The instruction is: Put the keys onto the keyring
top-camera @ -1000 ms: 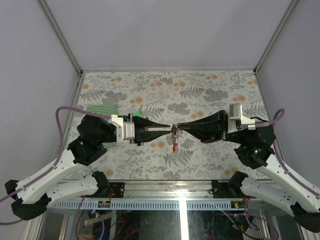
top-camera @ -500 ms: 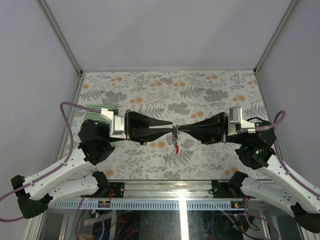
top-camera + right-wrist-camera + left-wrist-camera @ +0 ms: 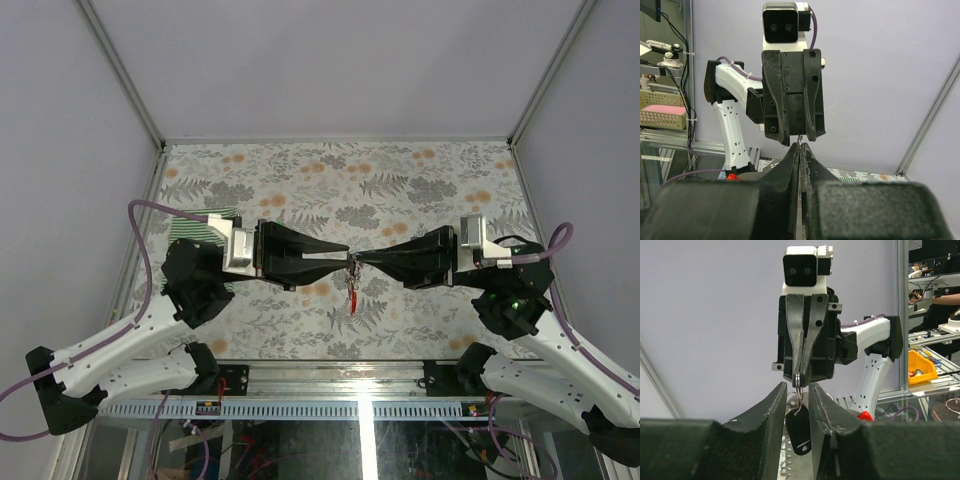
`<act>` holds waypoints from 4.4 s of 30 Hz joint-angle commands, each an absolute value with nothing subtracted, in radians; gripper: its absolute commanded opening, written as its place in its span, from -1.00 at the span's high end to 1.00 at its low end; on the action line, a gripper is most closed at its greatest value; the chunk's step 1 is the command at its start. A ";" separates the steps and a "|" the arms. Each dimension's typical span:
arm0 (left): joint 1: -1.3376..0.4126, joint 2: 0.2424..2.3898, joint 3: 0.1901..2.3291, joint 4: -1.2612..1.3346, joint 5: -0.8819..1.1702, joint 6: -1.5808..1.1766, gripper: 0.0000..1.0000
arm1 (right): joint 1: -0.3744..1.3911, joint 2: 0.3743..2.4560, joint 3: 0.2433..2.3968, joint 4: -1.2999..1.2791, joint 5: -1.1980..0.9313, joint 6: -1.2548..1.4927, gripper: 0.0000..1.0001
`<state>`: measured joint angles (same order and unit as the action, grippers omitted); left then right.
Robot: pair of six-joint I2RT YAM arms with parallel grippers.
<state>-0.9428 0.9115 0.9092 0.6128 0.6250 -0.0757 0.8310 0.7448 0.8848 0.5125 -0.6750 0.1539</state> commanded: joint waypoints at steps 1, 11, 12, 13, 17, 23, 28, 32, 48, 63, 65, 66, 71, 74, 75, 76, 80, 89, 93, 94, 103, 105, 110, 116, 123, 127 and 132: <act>-0.949 0.916 0.895 0.685 0.631 -0.094 0.49 | 0.833 0.724 0.924 0.601 -0.684 0.155 1.00; -0.948 0.937 0.895 0.698 0.654 -0.121 0.50 | 0.832 0.728 0.925 0.606 -0.687 0.157 1.00; -0.949 0.938 0.895 0.699 0.656 -0.122 0.52 | 0.833 0.729 0.926 0.606 -0.688 0.158 1.00; -0.949 0.939 0.895 0.699 0.657 -0.123 0.53 | 0.833 0.729 0.925 0.606 -0.689 0.158 1.00; -0.949 0.944 0.897 0.699 0.660 -0.124 0.63 | 0.833 0.729 0.922 0.606 -0.689 0.158 1.00; -0.949 0.951 0.902 0.697 0.666 -0.128 0.77 | 0.833 0.730 0.920 0.603 -0.689 0.158 1.00; -0.948 0.954 0.916 0.673 0.673 -0.125 0.99 | 0.833 0.731 0.920 0.588 -0.690 0.151 1.00; -0.948 0.950 0.966 0.565 0.677 -0.092 1.00 | 0.833 0.725 0.922 0.548 -0.681 0.123 0.99; -0.948 1.076 1.468 -0.538 0.631 0.313 1.00 | 0.833 0.663 1.002 0.144 -0.557 -0.101 0.41; -0.951 1.361 1.888 -1.200 0.457 0.502 1.00 | 0.833 0.732 0.954 0.088 -0.616 -0.087 0.29; -0.950 1.391 1.931 -1.252 0.431 0.511 1.00 | 0.833 0.742 0.939 0.096 -0.627 -0.083 0.28; -0.952 1.406 1.950 -1.280 0.415 0.513 1.00 | 0.833 0.749 0.931 0.102 -0.631 -0.078 0.28; -0.964 1.475 2.045 -1.407 0.340 0.521 1.00 | 0.833 0.770 0.875 0.148 -0.641 -0.068 0.27; -0.970 1.479 2.049 -1.410 0.319 0.521 1.00 | 0.833 0.770 0.842 0.178 -0.636 -0.063 0.27; -0.970 1.479 2.049 -1.410 0.317 0.519 1.00 | 0.833 0.770 0.833 0.188 -0.633 -0.060 0.27; -0.970 1.479 2.049 -1.410 0.319 0.519 1.00 | 0.833 0.770 0.826 0.199 -0.631 -0.055 0.27; -0.972 1.482 2.042 -1.410 0.336 0.520 1.00 | 0.832 0.777 0.792 0.282 -0.642 -0.009 0.27; -0.979 1.490 2.044 -1.410 0.342 0.524 1.00 | 0.833 0.849 0.785 0.416 -0.704 0.047 0.28; -0.980 1.487 2.046 -1.410 0.342 0.525 1.00 | 0.833 0.876 0.790 0.433 -0.729 0.056 0.31; -0.981 1.487 2.044 -1.410 0.341 0.525 1.00 | 0.833 0.880 0.791 0.435 -0.733 0.057 0.32; -0.984 1.487 2.048 -1.404 0.351 0.526 1.00 | 0.833 0.885 0.787 0.422 -0.735 0.046 0.39; -0.985 1.486 2.047 -1.403 0.355 0.525 1.00 | 0.833 0.885 0.786 0.418 -0.733 0.042 0.40; -0.990 1.486 2.047 -1.401 0.358 0.526 1.00 | 0.832 0.891 0.785 0.414 -0.723 0.034 0.38; -0.994 1.485 2.045 -1.401 0.365 0.530 1.00 | 0.833 0.898 0.787 0.424 -0.714 0.030 0.33; -0.997 1.481 2.040 -1.398 0.369 0.535 1.00 | 0.833 0.903 0.788 0.417 -0.712 0.026 0.40; -1.000 1.483 2.039 -1.389 0.365 0.538 1.00 | 0.833 0.906 0.800 0.392 -0.707 0.011 0.69; -1.002 1.482 2.035 -1.382 0.370 0.540 1.00 | 0.832 0.888 0.801 0.371 -0.698 0.003 0.98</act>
<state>-0.9936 1.4918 2.0129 -1.4124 0.3538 0.5301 0.8310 0.9005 0.7811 0.3599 -0.7189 0.0216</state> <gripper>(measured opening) 0.012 0.046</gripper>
